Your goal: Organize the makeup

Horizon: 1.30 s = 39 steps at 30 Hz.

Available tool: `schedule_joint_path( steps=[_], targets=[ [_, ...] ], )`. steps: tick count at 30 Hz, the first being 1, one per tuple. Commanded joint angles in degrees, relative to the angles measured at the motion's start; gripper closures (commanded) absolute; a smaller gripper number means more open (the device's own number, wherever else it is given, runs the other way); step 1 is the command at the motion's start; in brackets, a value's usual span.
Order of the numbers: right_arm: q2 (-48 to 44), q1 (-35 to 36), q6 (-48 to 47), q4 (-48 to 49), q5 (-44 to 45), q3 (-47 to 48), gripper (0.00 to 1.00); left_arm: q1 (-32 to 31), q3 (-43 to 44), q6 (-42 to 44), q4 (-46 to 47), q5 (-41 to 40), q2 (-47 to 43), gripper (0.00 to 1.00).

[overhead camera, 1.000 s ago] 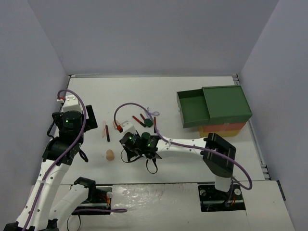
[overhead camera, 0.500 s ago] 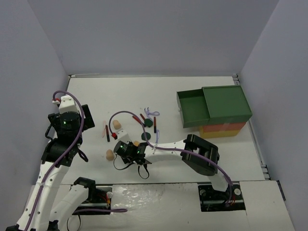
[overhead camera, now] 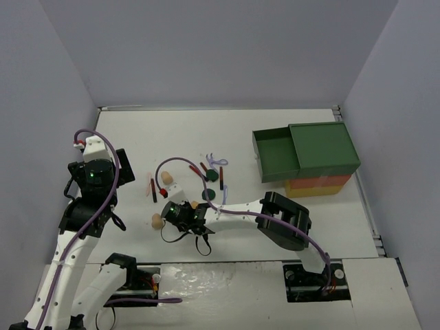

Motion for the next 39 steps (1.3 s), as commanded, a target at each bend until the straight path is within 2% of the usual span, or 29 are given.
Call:
schedule_joint_path(
  steps=[1,4,7,14,18,22,27,29,35,39],
  targets=[
    [-9.1,-0.2,-3.4,-0.7,1.9,3.9,1.00,0.6,0.6,-0.3,3.5,0.1,0.4,0.03],
    [-15.4,-0.9,-7.0,-1.2,4.2,4.7,1.00,0.8,0.6,-0.2,3.4,0.4,0.6,0.03],
    [-23.6,-4.2,-11.6,-5.7,8.7,5.2,1.00,0.8,0.5,0.1,3.4,1.4,1.1,0.03],
    [-39.6,-20.1,-17.8,-12.5,10.1,1.4,1.00,0.9,1.2,0.4,2.9,5.1,3.8,0.03],
    [-46.4,-32.4,-19.6,-15.1,4.6,-0.9,1.00,1.2,1.7,0.5,2.6,8.2,5.9,0.03],
    [-48.3,-42.4,-21.6,-16.7,-0.4,-3.0,1.00,1.6,2.3,0.4,2.2,9.9,7.7,0.03],
    [-46.4,-48.9,-21.9,-16.7,-8.1,-5.6,1.00,1.7,2.4,0.5,2.0,10.9,8.4,0.03],
    [-45.2,-49.9,-21.4,-16.7,-8.6,-6.0,0.94,1.8,2.4,0.5,2.0,11.2,8.6,0.03],
    [-43.9,-50.1,-20.7,-16.8,-8.5,-4.1,0.59,1.8,2.6,0.4,1.7,12.0,9.5,0.03],
    [-44.1,-49.1,-20.1,-16.9,-8.4,-0.8,0.50,1.9,2.7,0.4,1.7,12.2,9.7,0.03]
  ],
)
